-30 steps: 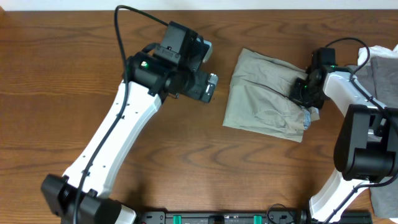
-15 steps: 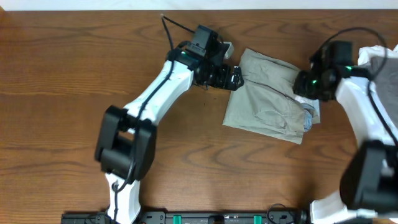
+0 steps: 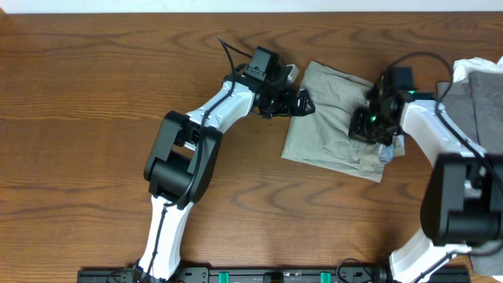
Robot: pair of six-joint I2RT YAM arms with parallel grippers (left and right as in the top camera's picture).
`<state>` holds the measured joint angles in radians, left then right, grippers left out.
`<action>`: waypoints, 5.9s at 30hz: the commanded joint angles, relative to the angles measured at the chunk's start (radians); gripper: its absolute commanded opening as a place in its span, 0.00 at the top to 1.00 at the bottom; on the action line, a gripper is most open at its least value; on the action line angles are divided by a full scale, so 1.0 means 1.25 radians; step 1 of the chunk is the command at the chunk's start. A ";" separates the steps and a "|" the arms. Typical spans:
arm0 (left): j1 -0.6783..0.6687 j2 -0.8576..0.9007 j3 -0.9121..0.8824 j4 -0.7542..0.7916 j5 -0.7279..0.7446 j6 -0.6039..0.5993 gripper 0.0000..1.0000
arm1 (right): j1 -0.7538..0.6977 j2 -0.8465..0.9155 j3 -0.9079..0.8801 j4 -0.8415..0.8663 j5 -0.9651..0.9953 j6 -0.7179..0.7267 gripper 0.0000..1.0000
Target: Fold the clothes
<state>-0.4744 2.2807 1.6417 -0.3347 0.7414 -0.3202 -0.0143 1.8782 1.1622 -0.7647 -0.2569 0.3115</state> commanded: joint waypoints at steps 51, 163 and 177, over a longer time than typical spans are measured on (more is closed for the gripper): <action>0.685 -0.036 -0.007 -0.394 -0.227 0.178 0.74 | -0.005 -0.304 0.078 -0.005 0.036 -0.007 0.94; 0.667 -0.872 -0.004 -0.719 -0.365 0.316 0.02 | -0.004 -1.498 -0.925 0.577 -0.085 -0.349 0.01; 0.659 -0.897 -0.005 -0.709 -0.471 0.328 0.02 | -0.004 -1.498 -0.925 0.577 -0.085 -0.349 0.01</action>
<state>0.3553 1.1881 1.6344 -1.2259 0.2474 0.0650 -0.0277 0.0128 0.0109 -0.0441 -0.3664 -0.1383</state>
